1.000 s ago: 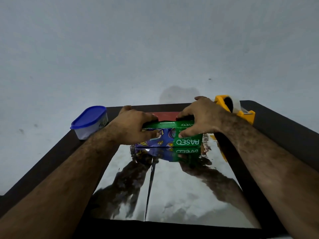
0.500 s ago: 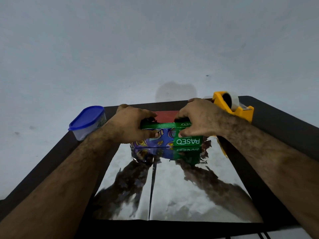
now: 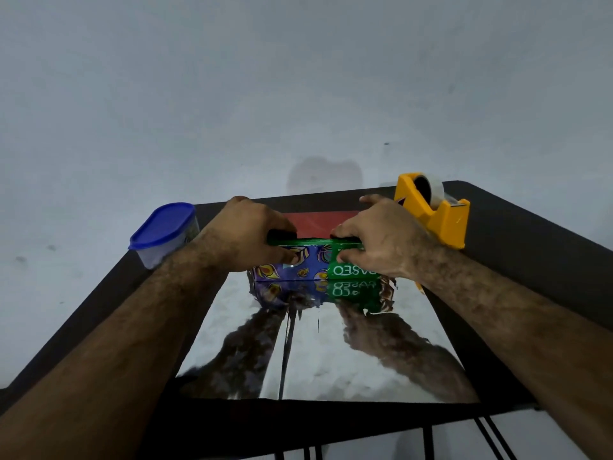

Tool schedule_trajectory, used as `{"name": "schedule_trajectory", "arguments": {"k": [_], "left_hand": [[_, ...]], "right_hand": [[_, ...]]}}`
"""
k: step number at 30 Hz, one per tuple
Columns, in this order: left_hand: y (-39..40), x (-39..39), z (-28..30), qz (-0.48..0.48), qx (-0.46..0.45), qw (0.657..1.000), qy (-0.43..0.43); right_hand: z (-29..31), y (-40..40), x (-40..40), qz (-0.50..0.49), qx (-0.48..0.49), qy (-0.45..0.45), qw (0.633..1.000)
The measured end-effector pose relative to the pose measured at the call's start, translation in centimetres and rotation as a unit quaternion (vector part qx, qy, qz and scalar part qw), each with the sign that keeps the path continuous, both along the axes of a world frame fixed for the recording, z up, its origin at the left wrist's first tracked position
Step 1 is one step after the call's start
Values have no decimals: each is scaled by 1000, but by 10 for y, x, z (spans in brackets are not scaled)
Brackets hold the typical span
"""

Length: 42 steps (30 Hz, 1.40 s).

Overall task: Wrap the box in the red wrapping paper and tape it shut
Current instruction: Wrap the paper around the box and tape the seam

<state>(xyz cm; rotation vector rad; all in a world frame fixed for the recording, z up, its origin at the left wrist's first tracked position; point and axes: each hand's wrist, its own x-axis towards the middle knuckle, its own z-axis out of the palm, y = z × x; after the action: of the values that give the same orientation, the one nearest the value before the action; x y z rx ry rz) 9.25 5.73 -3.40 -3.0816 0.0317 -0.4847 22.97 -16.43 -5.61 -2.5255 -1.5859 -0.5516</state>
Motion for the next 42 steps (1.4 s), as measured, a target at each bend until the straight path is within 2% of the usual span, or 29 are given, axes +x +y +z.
{"name": "schedule_trajectory", "arguments": {"k": [6, 17, 20, 24, 31, 42], "left_hand": [[3, -10, -1, -5, 6, 1000, 8], [27, -14, -21, -31, -120, 992, -8], [33, -14, -28, -35, -133, 990, -25], [35, -15, -34, -39, -151, 987, -43], [37, -18, -32, -41, -139, 988, -48], [37, -18, -30, -44, -117, 990, -66]], "right_hand": [[2, -2, -6, 3, -5, 0, 1000], [-6, -7, -10, -22, 19, 49, 998], [-21, -10, -4, -13, 4, -24, 1000], [-42, -19, -3, -31, 51, -100, 993], [-53, -25, 0, -34, 103, -87, 990], [-56, -26, -3, 23, 152, -128, 980]]}}
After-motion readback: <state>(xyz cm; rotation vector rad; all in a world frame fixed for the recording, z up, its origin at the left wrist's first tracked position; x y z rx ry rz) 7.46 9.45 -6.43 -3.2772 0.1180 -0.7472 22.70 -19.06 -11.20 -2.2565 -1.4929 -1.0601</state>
